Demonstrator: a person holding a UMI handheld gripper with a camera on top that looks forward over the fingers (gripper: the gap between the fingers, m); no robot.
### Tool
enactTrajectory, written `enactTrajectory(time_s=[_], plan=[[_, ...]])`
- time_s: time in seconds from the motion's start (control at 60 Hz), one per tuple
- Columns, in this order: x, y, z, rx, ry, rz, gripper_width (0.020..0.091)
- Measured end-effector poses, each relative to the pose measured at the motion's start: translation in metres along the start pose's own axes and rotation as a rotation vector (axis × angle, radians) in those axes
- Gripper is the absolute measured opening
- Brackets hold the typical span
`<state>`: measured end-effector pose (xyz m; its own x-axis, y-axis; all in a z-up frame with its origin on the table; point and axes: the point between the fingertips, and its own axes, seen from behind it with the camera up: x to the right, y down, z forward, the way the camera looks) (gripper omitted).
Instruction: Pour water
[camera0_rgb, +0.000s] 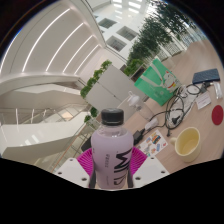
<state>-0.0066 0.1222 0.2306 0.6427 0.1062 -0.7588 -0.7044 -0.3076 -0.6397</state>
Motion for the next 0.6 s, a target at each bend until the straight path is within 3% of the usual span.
enactTrajectory(time_s=[0.117,0.317,0.333,0.4,0.417,0.433,0.5,0.517,0.6], plan=[[0.04,-0.016,0.022,-0.023,-0.044,0.461,0.0402],[0.095,-0.008,0.027,-0.047,-0.121,1.17,0.0425],[0.088,-0.008,0.038,-0.019,-0.084,1.196,0.0425],[0.094,-0.01,0.035,-0.005,-0.112,1.271,0.0424],[0.103,-0.014,0.02,-0.031,-0.163,1.284,0.0423],[0.09,-0.014,0.037,0.004,-0.12,1.312,0.0425],[0.091,-0.018,0.035,0.014,-0.143,1.354,0.0425],[0.103,-0.019,0.017,-0.02,-0.197,1.345,0.0424],[0.109,-0.011,0.033,-0.041,-0.179,1.332,0.0427]])
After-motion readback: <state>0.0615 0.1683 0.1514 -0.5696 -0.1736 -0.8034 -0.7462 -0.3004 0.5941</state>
